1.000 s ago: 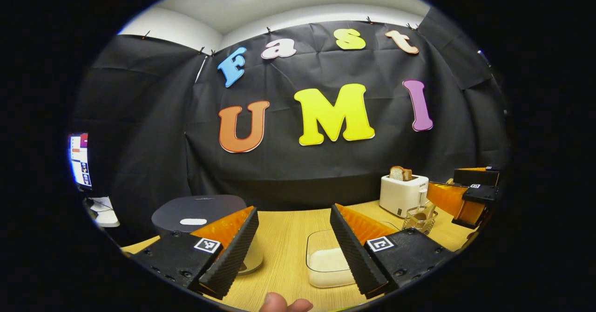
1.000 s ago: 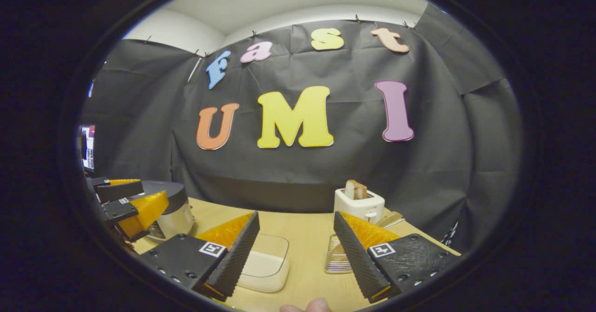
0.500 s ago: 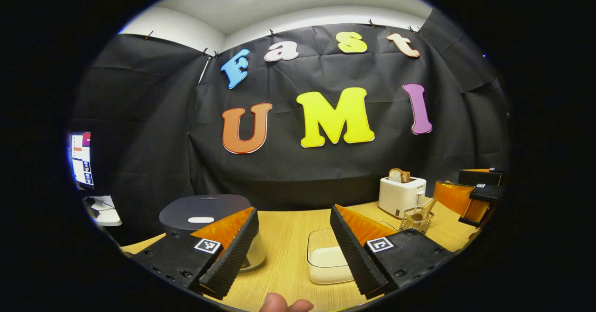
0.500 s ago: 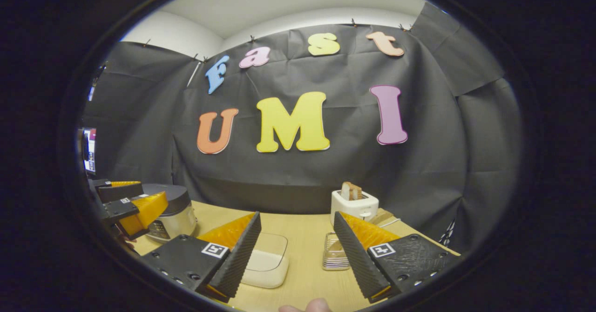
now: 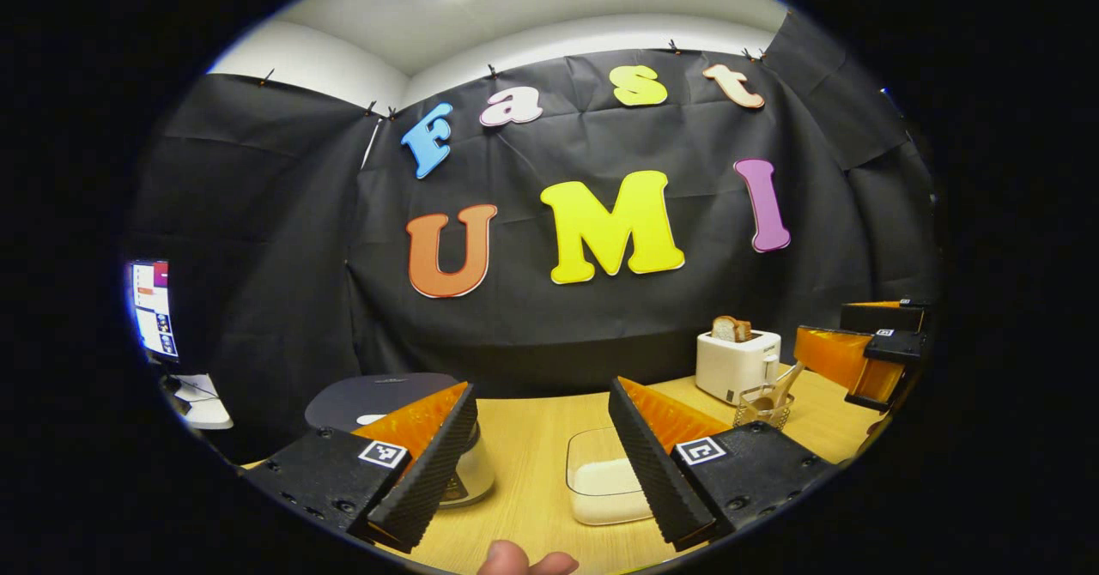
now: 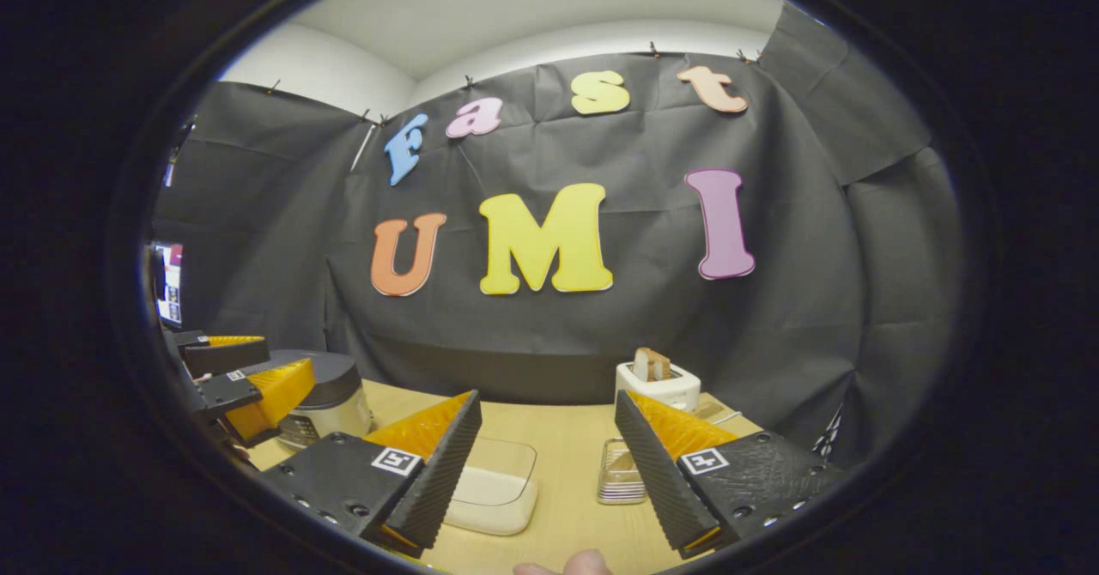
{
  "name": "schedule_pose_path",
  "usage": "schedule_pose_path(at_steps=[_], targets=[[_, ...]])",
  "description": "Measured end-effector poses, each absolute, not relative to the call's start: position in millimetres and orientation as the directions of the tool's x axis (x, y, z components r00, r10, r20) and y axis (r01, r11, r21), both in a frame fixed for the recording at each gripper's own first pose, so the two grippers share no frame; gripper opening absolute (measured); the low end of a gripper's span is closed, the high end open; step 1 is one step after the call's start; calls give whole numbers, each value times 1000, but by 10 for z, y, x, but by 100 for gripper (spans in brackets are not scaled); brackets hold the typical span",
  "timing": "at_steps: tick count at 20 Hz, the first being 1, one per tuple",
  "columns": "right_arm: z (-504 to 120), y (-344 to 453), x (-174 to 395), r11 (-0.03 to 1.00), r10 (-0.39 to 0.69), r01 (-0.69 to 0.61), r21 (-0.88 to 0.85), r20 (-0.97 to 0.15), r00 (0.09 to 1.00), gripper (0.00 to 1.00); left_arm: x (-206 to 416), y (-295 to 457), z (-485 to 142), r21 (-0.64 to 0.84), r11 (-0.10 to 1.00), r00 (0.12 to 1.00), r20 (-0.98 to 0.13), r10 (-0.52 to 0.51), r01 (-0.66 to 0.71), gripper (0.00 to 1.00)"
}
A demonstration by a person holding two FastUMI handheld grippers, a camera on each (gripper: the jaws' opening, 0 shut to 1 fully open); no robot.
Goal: Close the left gripper, press the button to open the rice cooker; take a wooden spoon from the chopstick holder with the right hand, scoop a spoonful of rice and pour it into the rice cooker, then put the wooden spoon back into the chopstick holder.
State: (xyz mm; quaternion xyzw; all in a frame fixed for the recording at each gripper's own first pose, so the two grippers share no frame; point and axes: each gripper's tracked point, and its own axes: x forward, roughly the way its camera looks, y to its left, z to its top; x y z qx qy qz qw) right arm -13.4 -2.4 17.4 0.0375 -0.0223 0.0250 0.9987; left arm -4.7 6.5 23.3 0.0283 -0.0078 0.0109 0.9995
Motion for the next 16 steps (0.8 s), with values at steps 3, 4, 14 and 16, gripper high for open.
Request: schedule_pose_path(at_steps=[3, 4, 14, 16], targets=[[226, 28, -101, 996, 66, -69, 59, 52, 996, 93, -50, 304, 221, 26, 998, 998, -23, 52, -51, 98], [235, 42, -101, 996, 73, -75, 52, 53, 996, 94, -47, 403, 225, 24, 998, 998, -32, 62, -62, 98], [218, 154, 15, 987, 145, -147, 58, 35, 989, 93, 285, 1399, 300, 22, 994, 963, -246, 109, -107, 98], [203, 159, 15, 986, 154, -156, 59, 32, 988, 93, 384, 1452, 205, -58, 993, 936, -346, 73, -99, 97]])
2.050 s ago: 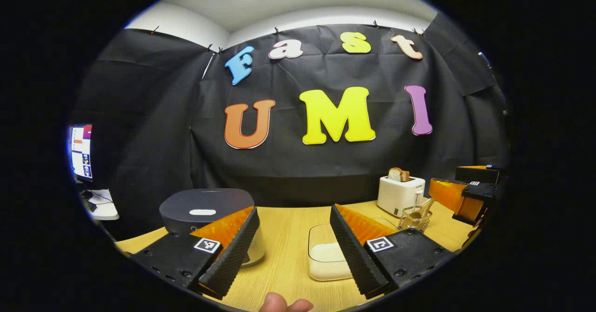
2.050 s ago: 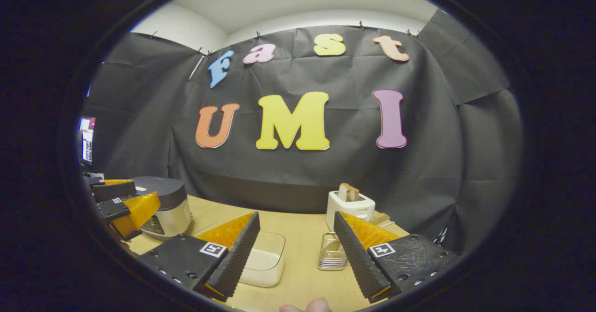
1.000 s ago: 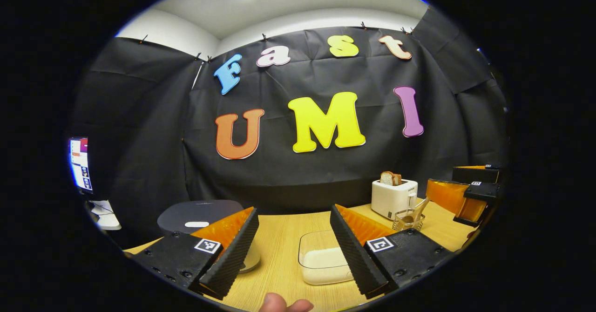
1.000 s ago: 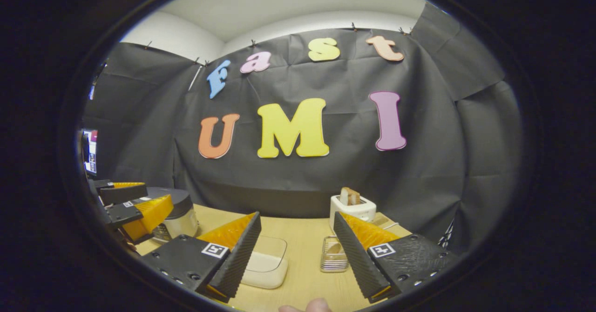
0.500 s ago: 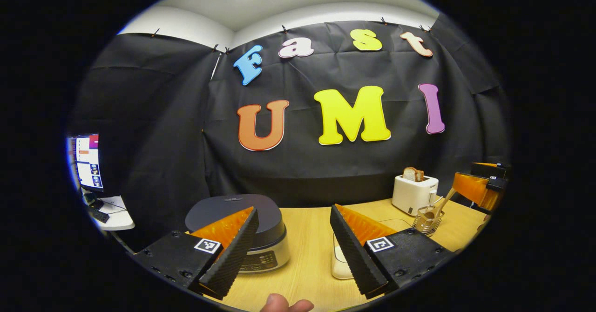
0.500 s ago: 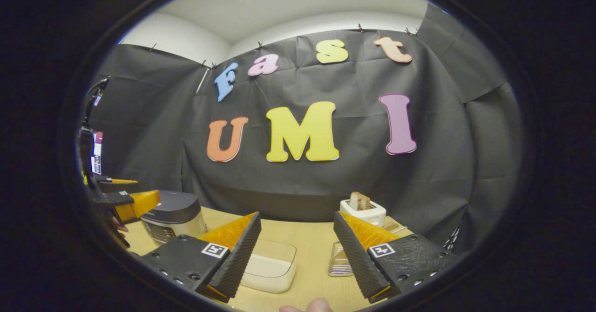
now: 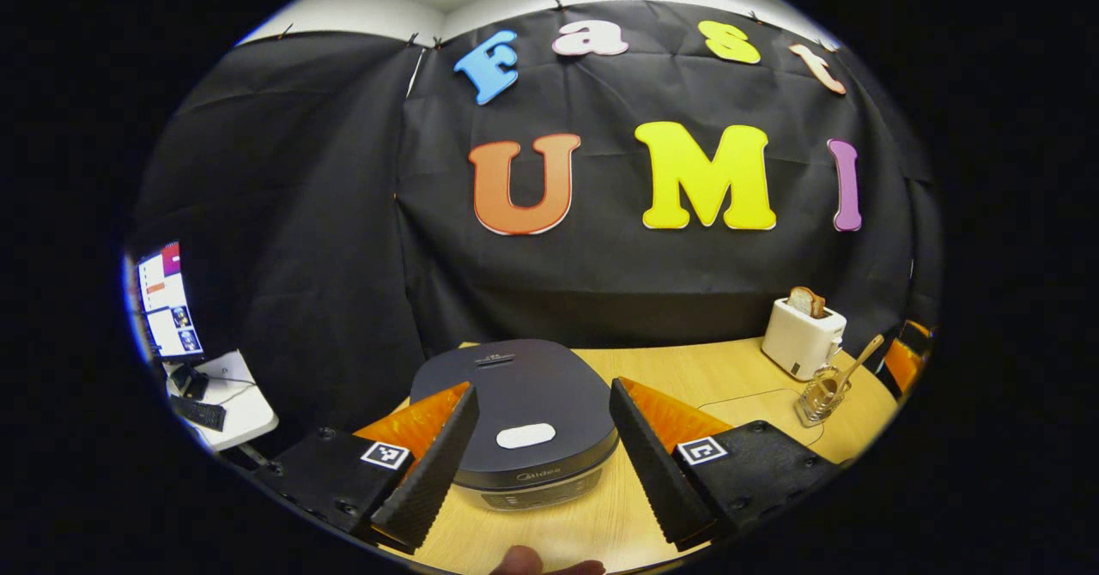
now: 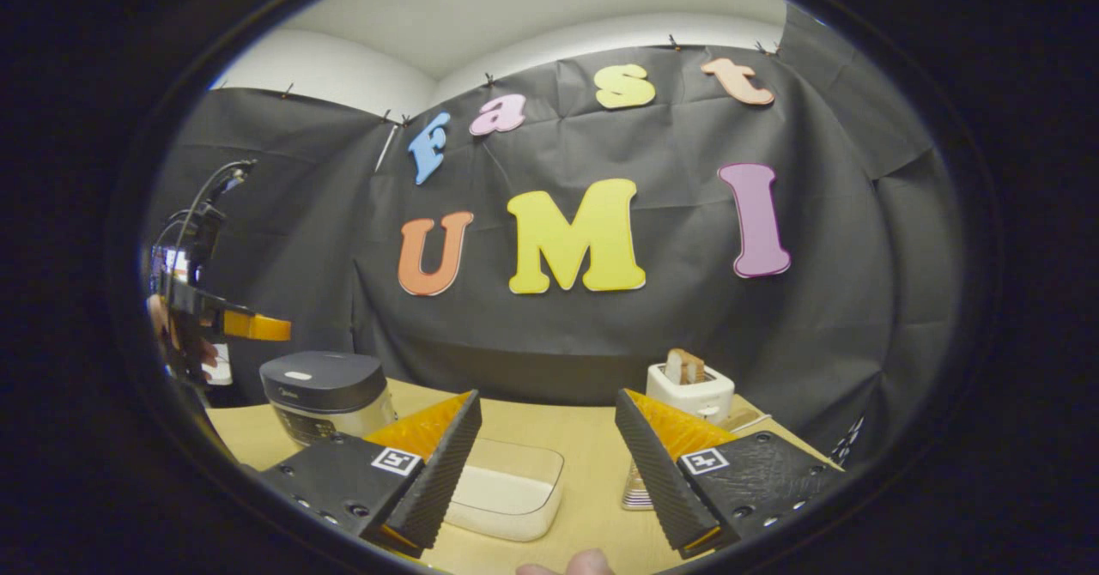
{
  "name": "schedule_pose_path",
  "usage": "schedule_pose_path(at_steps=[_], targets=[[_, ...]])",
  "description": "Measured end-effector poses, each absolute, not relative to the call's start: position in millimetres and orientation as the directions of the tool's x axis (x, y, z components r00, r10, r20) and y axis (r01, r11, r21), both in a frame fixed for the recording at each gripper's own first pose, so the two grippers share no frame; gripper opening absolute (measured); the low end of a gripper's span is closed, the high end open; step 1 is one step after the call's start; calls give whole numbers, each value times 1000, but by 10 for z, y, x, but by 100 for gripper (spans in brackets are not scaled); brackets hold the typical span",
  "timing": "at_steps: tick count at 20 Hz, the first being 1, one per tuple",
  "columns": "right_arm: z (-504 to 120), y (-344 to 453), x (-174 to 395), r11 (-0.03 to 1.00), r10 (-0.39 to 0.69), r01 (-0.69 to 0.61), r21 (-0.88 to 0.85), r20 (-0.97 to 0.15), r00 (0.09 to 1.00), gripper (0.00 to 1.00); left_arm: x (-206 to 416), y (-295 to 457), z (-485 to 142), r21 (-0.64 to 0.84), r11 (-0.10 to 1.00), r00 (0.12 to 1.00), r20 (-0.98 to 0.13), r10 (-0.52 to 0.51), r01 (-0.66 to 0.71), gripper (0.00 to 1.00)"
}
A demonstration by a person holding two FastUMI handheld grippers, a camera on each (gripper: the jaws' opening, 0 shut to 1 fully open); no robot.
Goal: Close the left gripper, press the button to open the rice cooker; take a wooden spoon from the chopstick holder with the right hand, scoop a spoonful of rice and pour it into the rice cooker, then put the wooden spoon back into the chopstick holder.
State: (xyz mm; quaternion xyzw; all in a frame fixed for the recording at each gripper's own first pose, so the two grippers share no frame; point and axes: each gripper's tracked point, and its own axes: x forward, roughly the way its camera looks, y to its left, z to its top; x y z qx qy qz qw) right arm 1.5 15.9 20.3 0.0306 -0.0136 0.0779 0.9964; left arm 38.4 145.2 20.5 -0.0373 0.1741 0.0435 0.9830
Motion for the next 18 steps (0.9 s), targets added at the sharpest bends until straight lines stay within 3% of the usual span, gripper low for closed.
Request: schedule_pose_path(at_steps=[4, 7, 9, 10, 12, 13, 18], targets=[[186, 107, 6, 986, 156, -157, 55, 32, 987, 94, 511, 1581, 5, -116, 984, 856, -514, 56, -134, 84], [164, 52, 9, 987, 149, -151, 61, 30, 988, 93, 424, 1683, -264, -96, 977, 753, -652, 83, -191, 67], [154, 34, 24, 987, 146, -148, 65, 31, 989, 93, 395, 1677, -373, -117, 972, 708, -703, 64, -204, 61], [140, 44, 35, 987, 148, -150, 66, 28, 989, 93, 432, 1689, -418, -117, 971, 699, -712, 65, -209, 64], [101, 59, 30, 986, 153, -154, 59, 19, 988, 93, 404, 1728, -554, -105, 962, 644, -760, 86, -253, 48], [94, 56, 23, 987, 152, -152, 55, 17, 988, 93, 350, 1650, -610, -123, 957, 608, -791, 65, -263, 28], [76, 25, 32, 987, 149, -150, 55, 20, 989, 93, 516, 1523, -570, -135, 966, 629, -777, 36, -222, 22]])
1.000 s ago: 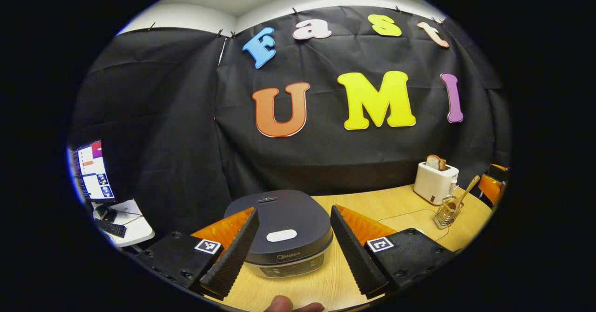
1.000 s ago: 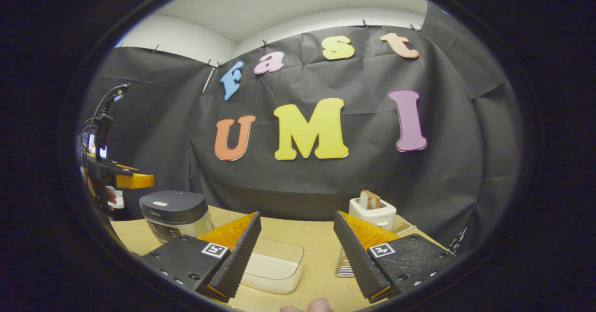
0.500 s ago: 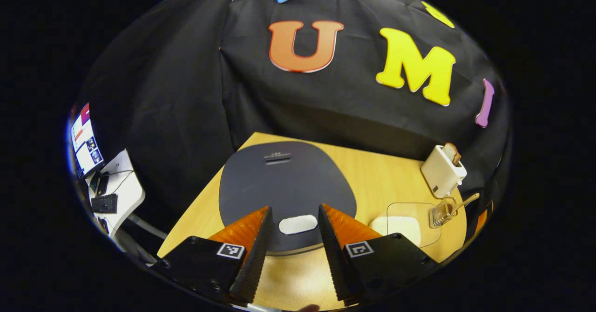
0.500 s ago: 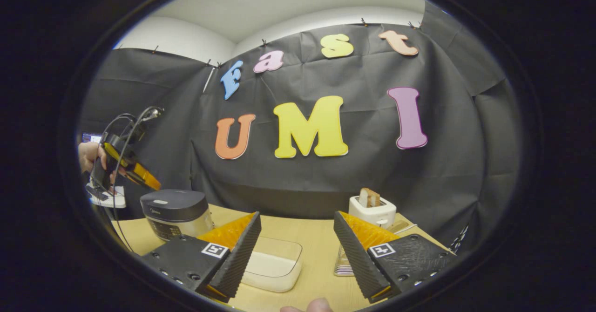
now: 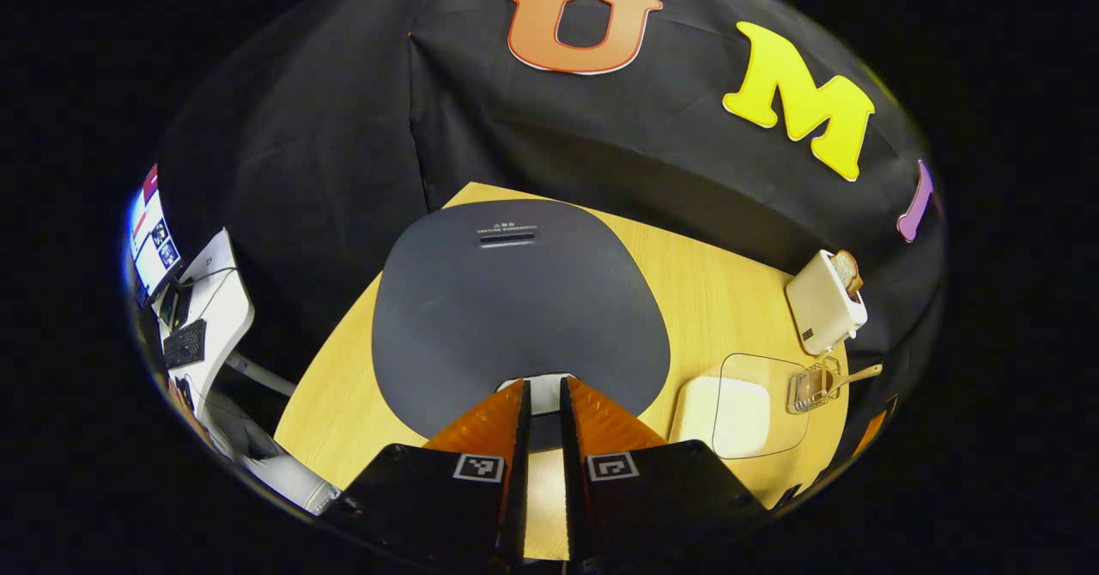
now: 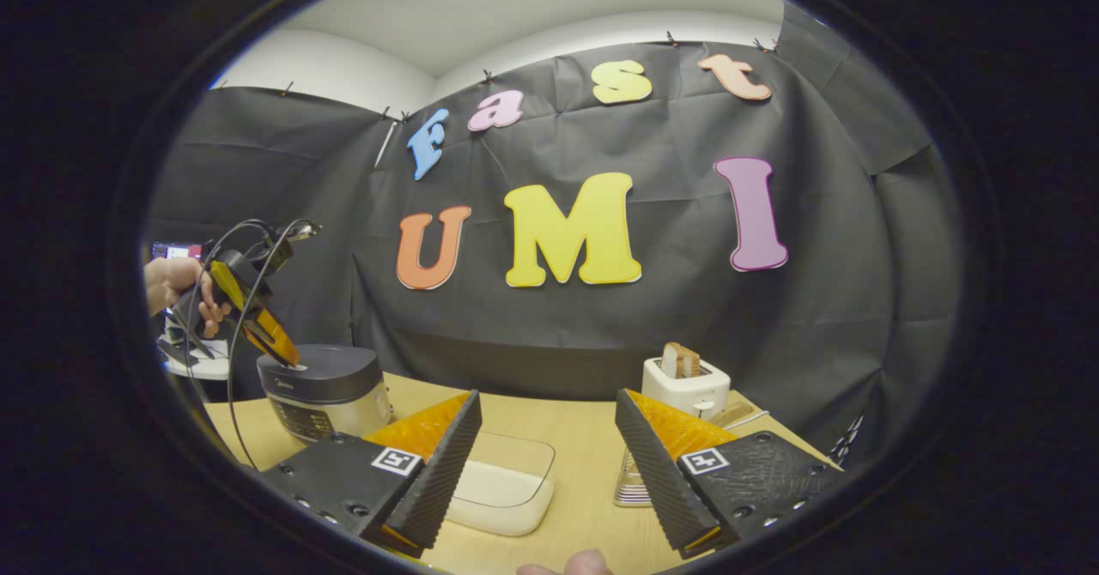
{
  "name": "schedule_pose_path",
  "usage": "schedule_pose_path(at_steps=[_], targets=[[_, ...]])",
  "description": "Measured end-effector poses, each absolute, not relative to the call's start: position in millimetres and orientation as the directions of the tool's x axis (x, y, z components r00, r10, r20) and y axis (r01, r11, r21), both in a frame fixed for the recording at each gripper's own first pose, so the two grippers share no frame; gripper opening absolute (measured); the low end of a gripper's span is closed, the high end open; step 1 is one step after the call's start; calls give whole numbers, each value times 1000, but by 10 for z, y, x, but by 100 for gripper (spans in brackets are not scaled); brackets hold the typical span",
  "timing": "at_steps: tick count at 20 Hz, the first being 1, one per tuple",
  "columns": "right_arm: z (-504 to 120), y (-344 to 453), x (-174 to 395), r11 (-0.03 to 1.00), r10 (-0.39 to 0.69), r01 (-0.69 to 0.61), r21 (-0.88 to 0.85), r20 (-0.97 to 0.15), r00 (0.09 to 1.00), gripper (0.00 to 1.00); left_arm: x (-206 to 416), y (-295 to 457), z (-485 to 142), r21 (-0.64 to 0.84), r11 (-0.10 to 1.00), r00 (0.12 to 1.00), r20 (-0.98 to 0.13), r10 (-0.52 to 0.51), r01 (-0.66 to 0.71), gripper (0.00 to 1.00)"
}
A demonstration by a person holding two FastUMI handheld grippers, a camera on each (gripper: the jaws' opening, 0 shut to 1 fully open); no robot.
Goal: Close the left gripper, press the button to open the rice cooker; take a wooden spoon from the chopstick holder with the right hand, scoop a spoonful of rice and pour it into the rice cooker, then put the wooden spoon back into the chopstick holder.
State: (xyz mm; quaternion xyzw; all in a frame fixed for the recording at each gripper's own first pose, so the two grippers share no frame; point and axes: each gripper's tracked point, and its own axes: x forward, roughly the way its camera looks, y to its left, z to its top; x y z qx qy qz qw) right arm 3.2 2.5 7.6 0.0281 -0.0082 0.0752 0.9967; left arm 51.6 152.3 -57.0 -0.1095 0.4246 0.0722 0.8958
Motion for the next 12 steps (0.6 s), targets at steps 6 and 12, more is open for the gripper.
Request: schedule_pose_path(at_steps=[6, 12], targets=[[-33, -33, 90, 987, 144, -144, 75, 9, 990, 94, 584, 1561, -612, -71, 972, 671, -735, 100, -224, 6], [-162, 28, 155, 981, 167, -166, 102, -1, 986, 94, 617, 1584, -606, 3, 981, 712, -687, 143, -194, 4]])
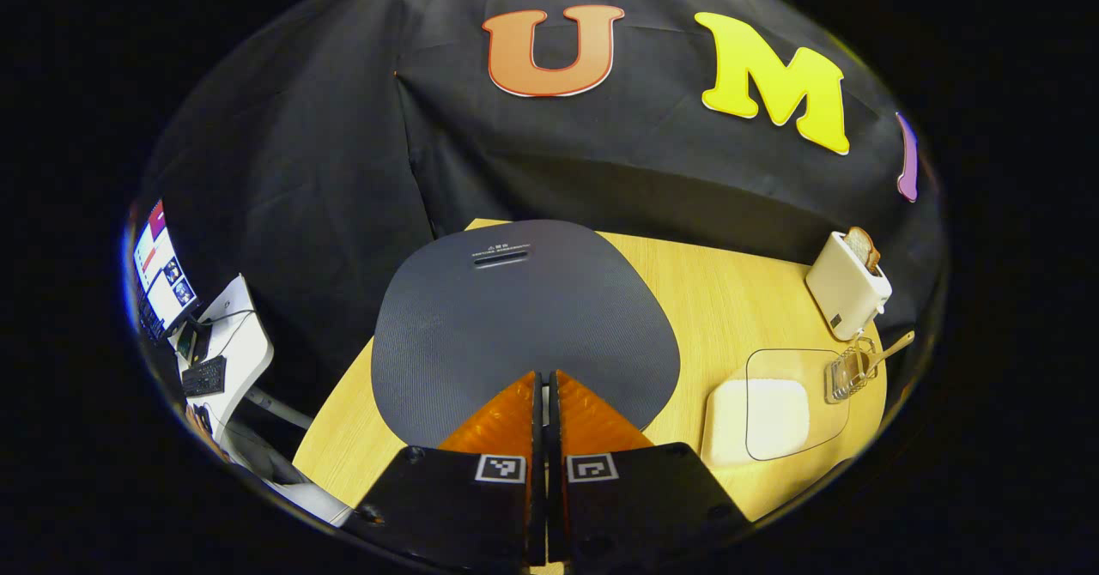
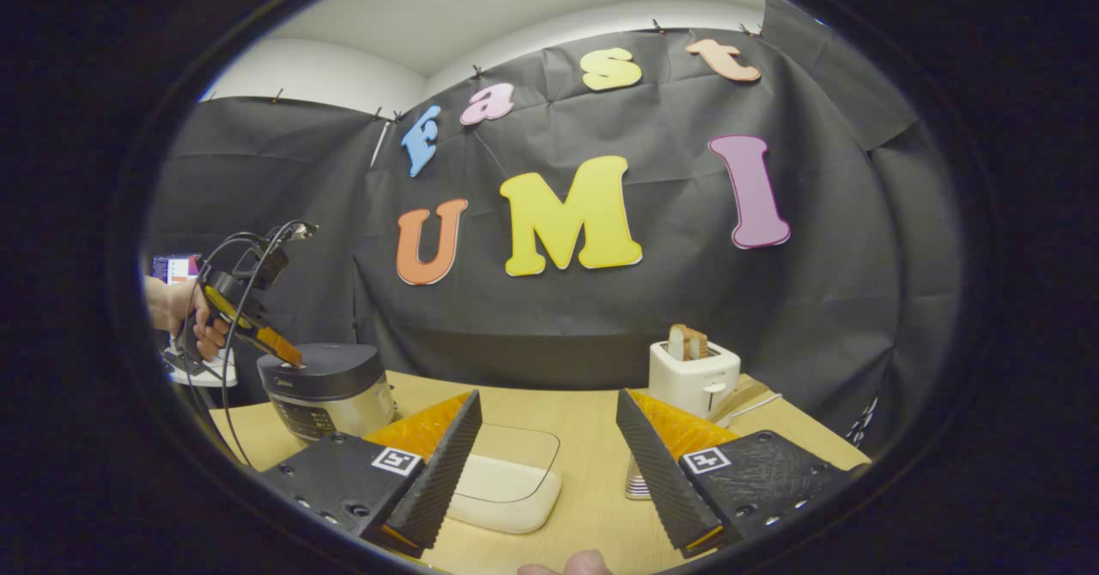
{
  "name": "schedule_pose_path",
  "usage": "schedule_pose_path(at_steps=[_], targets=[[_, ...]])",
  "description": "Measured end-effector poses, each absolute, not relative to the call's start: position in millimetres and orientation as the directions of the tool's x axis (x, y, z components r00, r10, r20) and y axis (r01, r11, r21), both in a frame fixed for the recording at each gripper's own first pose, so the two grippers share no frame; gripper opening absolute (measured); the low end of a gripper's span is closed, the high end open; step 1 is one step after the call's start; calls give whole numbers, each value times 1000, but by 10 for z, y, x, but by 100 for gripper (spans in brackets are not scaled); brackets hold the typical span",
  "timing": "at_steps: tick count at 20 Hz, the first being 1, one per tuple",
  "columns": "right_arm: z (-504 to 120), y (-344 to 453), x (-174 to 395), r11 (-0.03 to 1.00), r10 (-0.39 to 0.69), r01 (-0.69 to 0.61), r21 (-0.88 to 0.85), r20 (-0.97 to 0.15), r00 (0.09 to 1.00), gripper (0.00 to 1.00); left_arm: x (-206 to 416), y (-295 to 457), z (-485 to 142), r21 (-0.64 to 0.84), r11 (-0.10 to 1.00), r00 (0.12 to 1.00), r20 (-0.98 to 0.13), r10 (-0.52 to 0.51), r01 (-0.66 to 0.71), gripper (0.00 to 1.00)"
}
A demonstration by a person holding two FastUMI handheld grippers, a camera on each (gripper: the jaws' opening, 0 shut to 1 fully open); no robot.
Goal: Close the left gripper, press the button to open the rice cooker; take a wooden spoon from the chopstick holder with the right hand, scoop a spoonful of rice and pour it into the rice cooker, then put the wooden spoon back into the chopstick holder.
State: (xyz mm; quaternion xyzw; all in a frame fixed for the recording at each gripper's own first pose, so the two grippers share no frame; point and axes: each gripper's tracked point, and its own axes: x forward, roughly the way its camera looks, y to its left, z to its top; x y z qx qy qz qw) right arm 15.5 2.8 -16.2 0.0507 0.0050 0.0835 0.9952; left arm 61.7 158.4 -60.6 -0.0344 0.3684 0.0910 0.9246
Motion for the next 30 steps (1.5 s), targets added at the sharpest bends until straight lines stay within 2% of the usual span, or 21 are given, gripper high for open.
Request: schedule_pose_path(at_steps=[2, 4, 5, 6, 7, 8, 10, 11, 12, 16, 21, 27, 28, 29, 30], targets=[[-129, -21, 149, 985, 152, -152, 81, 5, 988, 94, 606, 1607, -465, 19, 977, 730, -661, 173, -214, 4], [-12, -106, 80, 989, 128, -131, 70, 42, 991, 93, 709, 1609, -210, 42, 974, 800, -563, 208, -224, 7], [29, -159, 45, 991, 111, -115, 64, 61, 992, 93, 763, 1683, -11, 73, 968, 841, -482, 244, -239, 22], [66, -202, 19, 993, 99, -103, 58, 72, 992, 94, 796, 1745, 224, 96, 963, 877, -399, 270, -253, 23], [73, -236, 4, 994, 90, -94, 56, 75, 993, 94, 794, 1703, 412, 83, 966, 903, -342, 260, -247, 48], [87, -272, -12, 995, 82, -87, 58, 74, 994, 93, 796, 1675, 555, 66, 968, 918, -307, 251, -243, 54], [126, -351, -44, 995, 68, -73, 70, 75, 995, 93, 738, 1688, 668, 48, 973, 933, -277, 230, -226, 68], [147, -392, -66, 996, 58, -63, 70, 81, 995, 93, 672, 1725, 682, 41, 971, 930, -282, 237, -235, 87], [167, -440, -105, 997, 45, -50, 62, 88, 995, 94, 666, 1683, 637, 20, 974, 931, -293, 220, -224, 100], [177, -675, -221, 999, -1, -2, 34, 97, 995, 93, 529, 1673, 585, 15, 972, 942, -244, 232, -235, 100], [160, -1186, -326, 994, -108, 104, 44, 90, 990, 95, 348, 1336, 293, 23, 984, 963, -201, 177, -176, 99], [-283, -1388, -12, 982, -107, 117, 151, -70, 992, 92, 104, 1115, -30, -12, 991, 974, -184, 129, -133, 100], [-405, -1386, 93, 980, -100, 116, 162, -103, 990, 95, 75, 1112, -50, -6, 991, 977, -172, 129, -132, 100], [-526, -1370, 200, 979, -91, 114, 171, -135, 987, 92, 48, 1093, -89, -3, 991, 977, -168, 128, -131, 99], [-635, -1355, 300, 977, -86, 115, 178, -164, 983, 95, 32, 1079, -115, -6, 992, 978, -164, 126, -129, 99]])
